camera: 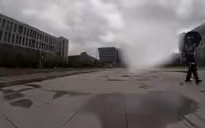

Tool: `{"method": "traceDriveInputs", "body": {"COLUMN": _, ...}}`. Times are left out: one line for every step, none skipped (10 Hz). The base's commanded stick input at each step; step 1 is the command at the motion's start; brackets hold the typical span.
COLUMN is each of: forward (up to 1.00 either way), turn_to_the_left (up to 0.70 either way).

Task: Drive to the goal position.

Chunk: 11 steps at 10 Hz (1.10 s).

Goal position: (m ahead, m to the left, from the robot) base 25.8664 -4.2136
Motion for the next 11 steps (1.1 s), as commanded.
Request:
{"method": "traceDriveInputs", "body": {"forward": 0.70, "turn_to_the_left": -0.17}}
{"method": "traceDriveInputs", "body": {"forward": 0.70, "turn_to_the_left": 0.00}}
{"method": "traceDriveInputs", "body": {"forward": 0.70, "turn_to_the_left": 0.00}}
{"method": "traceDriveInputs", "body": {"forward": 0.70, "turn_to_the_left": 0.00}}
{"method": "traceDriveInputs", "body": {"forward": 0.70, "turn_to_the_left": 0.00}}
{"method": "traceDriveInputs", "body": {"forward": 0.70, "turn_to_the_left": 0.00}}
{"method": "traceDriveInputs", "body": {"forward": 0.70, "turn_to_the_left": 0.00}}
{"method": "traceDriveInputs", "body": {"forward": 0.70, "turn_to_the_left": 0.00}}
{"method": "traceDriveInputs", "body": {"forward": 0.70, "turn_to_the_left": 0.00}}
{"method": "traceDriveInputs", "body": {"forward": 0.70, "turn_to_the_left": 0.00}}
{"method": "traceDriveInputs", "body": {"forward": 0.70, "turn_to_the_left": 0.00}}
